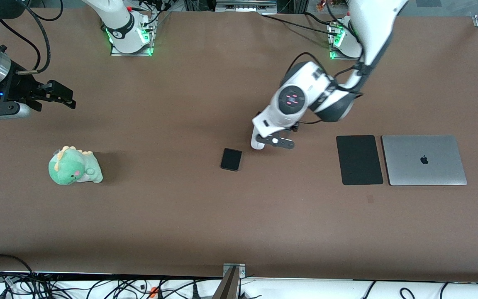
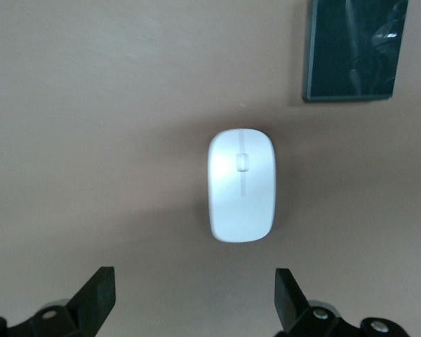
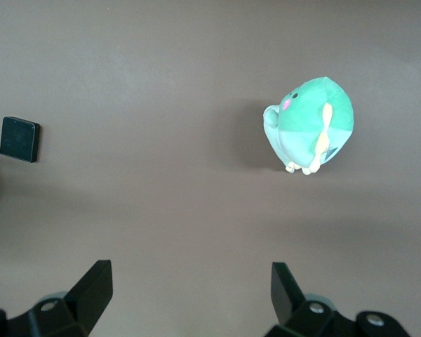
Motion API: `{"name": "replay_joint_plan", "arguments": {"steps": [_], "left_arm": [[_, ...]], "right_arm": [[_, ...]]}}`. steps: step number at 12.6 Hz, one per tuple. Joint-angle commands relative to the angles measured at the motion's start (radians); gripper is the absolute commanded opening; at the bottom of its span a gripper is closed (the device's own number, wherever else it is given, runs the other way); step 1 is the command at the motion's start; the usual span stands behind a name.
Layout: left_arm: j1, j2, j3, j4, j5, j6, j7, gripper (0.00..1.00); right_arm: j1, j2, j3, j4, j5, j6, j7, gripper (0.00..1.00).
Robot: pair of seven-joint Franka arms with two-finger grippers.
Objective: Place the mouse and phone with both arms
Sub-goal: 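Reach the left gripper over the white mouse, then lower the left gripper and grasp the white mouse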
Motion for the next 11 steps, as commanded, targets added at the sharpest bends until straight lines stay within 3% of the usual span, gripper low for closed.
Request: {"name": "replay_joint_plan", "arguments": {"steps": [1,5,8,11], "left_arm": [[-0.026,0.046,0.005,0.005,0.083,0.067,-0.043,1.0],[-0.054,0.077,0.011,-0.097,0.132,0.309,-0.128,1.0],[-0.078,0.132,0.009,-0.094,0.315,0.323,-0.278,1.0],[-0.078,0.142,0.008,-0.087,0.353,0.326,-0.336,1.0]], "right_arm": [[-0.001,-0.006,0.0,-0.007,-0.01,-0.008,-0.016,1.0],[-0.001,-0.006,0.0,-0.007,-0.011,-0.008,-0.016,1.0],[-0.001,-0.006,0.0,-0.007,-0.01,-0.01,-0.016,1.0],[-0.001,-0.005,0.0,-0.007,-0.01,-0.012,-0.004,1.0]]}}
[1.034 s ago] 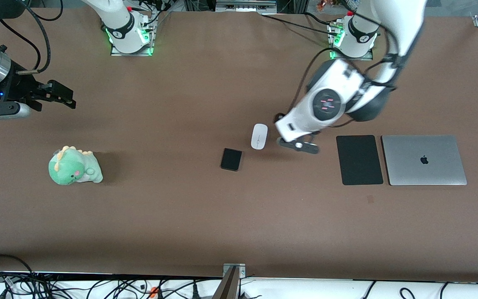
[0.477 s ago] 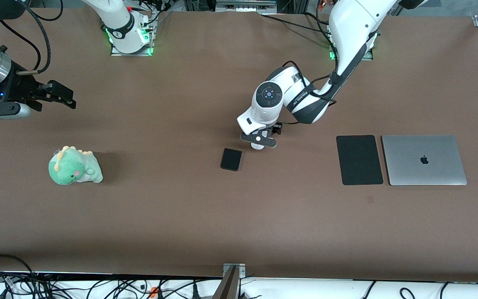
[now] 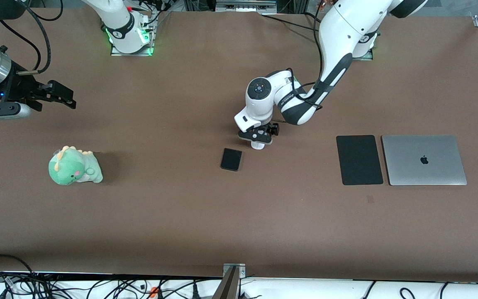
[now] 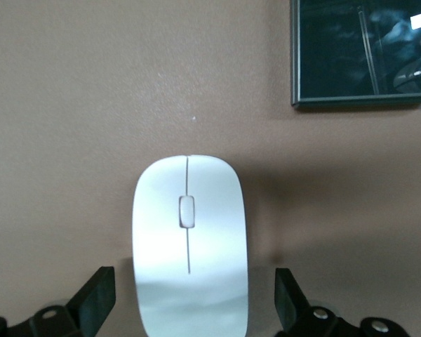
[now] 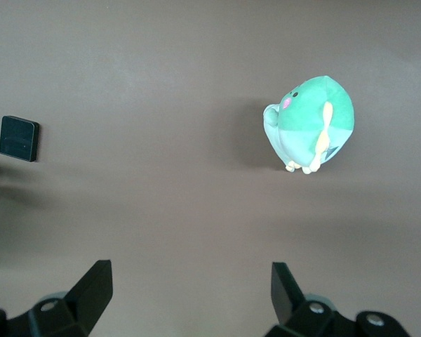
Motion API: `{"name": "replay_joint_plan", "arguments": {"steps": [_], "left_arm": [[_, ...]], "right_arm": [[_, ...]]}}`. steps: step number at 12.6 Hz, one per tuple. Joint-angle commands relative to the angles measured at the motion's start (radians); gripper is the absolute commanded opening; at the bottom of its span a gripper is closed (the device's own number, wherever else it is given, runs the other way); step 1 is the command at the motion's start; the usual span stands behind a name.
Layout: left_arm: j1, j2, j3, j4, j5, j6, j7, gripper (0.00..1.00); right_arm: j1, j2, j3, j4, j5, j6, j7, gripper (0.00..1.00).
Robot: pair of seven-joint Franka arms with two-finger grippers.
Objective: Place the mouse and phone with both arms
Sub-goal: 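Lower the left gripper and grasp the white mouse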
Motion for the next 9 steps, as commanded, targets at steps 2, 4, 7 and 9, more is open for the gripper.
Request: {"name": "replay_joint_plan", "arguments": {"steps": [2,4,7,9], "left_arm": [[-0.006,-0.002,0.003,0.011,0.03,0.017,-0.031,0.56],[0.007,-0.008,0.003,0.011,0.03,0.007,-0.017,0.33],[0.07,-0.083,-0.015,0.017,0.013,-0.109,0.009,0.33],[0.171,-0.142,-0.065,0.052,-0.032,-0.266,0.063,0.34]], "right_arm": [[-0.001,-0.002,0.0,-0.003,-0.01,-0.013,-0.001,1.0],[-0.001,0.0,0.001,0.002,-0.011,-0.014,-0.01,1.0],[0.0,0.0,0.001,0.004,-0.016,-0.014,-0.011,1.0],[0.0,0.006,0.004,-0.001,-0.014,-0.017,-0.001,1.0]]}}
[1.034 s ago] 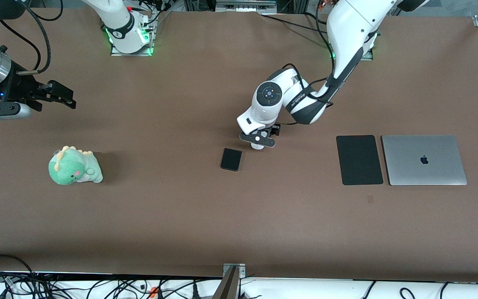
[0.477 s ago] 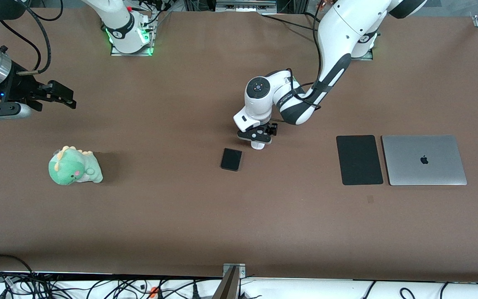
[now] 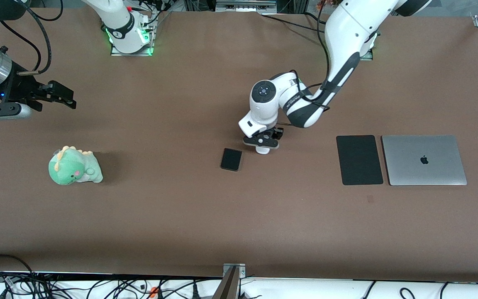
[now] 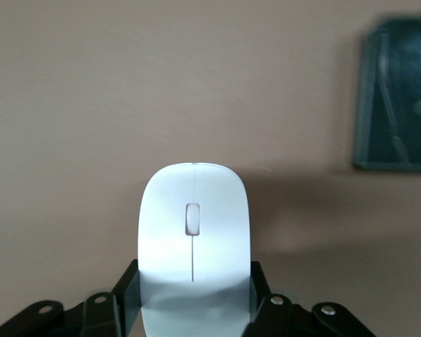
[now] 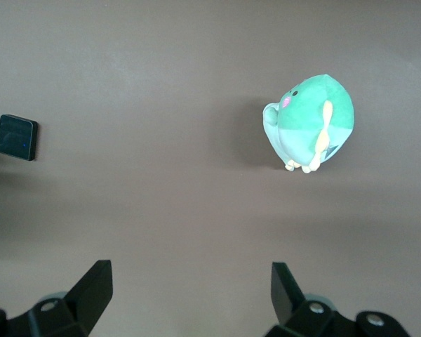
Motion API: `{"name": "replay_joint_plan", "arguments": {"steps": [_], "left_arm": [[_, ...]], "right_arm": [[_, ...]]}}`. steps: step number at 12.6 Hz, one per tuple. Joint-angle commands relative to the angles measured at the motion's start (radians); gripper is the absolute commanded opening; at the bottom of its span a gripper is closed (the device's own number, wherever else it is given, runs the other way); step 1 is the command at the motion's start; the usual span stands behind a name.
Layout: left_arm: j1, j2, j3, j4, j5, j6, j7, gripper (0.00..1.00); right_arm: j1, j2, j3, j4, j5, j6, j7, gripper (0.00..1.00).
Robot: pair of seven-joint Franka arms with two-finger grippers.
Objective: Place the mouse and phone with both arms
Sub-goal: 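Lower the left gripper and grasp the white mouse, then carry the mouse onto the black pad while the right gripper reaches the phone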
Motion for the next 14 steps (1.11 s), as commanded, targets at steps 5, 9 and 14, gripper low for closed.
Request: {"name": "replay_joint_plan", "arguments": {"steps": [5,9,14], "left_arm": [[0.374,-0.106,-0.071,0.153,-0.174,-0.46,0.372,0.38],[0.627,-0.091,-0.07,0.092,-0.172,-0.398,0.586,0.36],[0.72,-0.101,-0.068,-0.133,-0.159,-0.1,0.642,0.36]], "right_arm": [[0.031,0.054,0.007,0.008,0.006,0.008,0.007,1.0],[0.159,0.168,0.007,0.011,0.026,0.147,0.233,1.0],[0.382,0.443,0.007,0.124,0.034,0.35,0.661,1.0]]}}
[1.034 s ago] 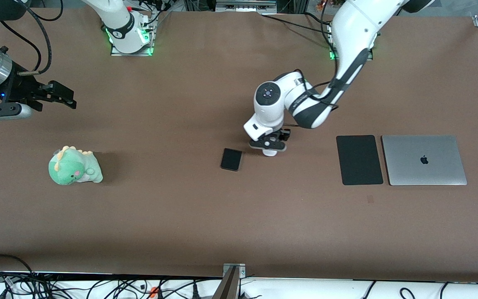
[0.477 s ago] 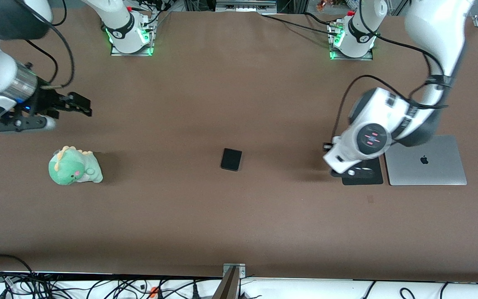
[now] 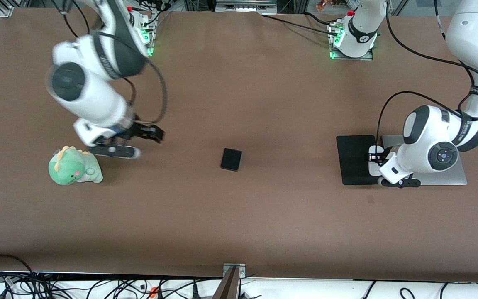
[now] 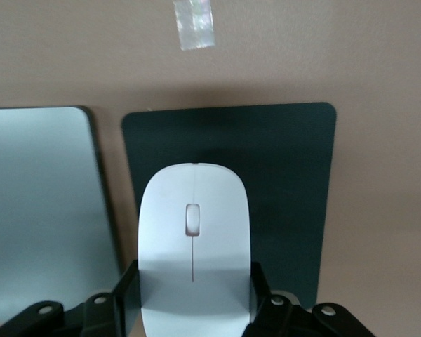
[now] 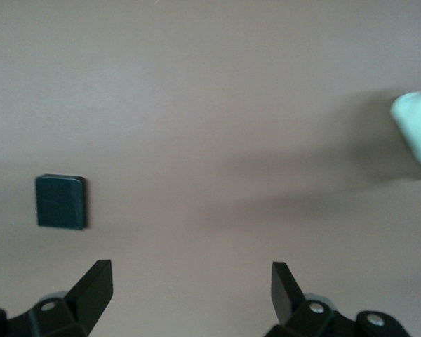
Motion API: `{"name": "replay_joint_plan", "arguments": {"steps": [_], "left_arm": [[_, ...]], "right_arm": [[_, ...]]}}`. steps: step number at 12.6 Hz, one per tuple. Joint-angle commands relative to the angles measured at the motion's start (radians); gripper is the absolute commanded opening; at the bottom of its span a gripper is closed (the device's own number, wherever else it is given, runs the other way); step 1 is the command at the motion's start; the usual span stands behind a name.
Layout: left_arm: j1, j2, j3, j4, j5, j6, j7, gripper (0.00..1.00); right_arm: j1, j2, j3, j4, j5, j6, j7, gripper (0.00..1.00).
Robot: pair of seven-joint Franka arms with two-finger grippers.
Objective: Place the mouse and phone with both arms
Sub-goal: 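Open the left gripper on the pad while the right gripper lowers to the phone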
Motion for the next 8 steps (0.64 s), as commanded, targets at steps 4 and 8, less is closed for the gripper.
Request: {"name": "replay_joint_plan", "arguments": {"steps": [4,8], "left_arm": [[0.026,-0.028,-0.013,-0.174,0.009,0.225,0.022,0.39],[0.053,0.008,-0.013,-0.18,0.029,0.26,0.023,0.68]], "right_arm": [[0.161,0.361,-0.011,0.289,0.01,0.161,0.352,1.0],[0.213,0.482,-0.011,0.325,0.008,0.306,0.472,1.0]]}}
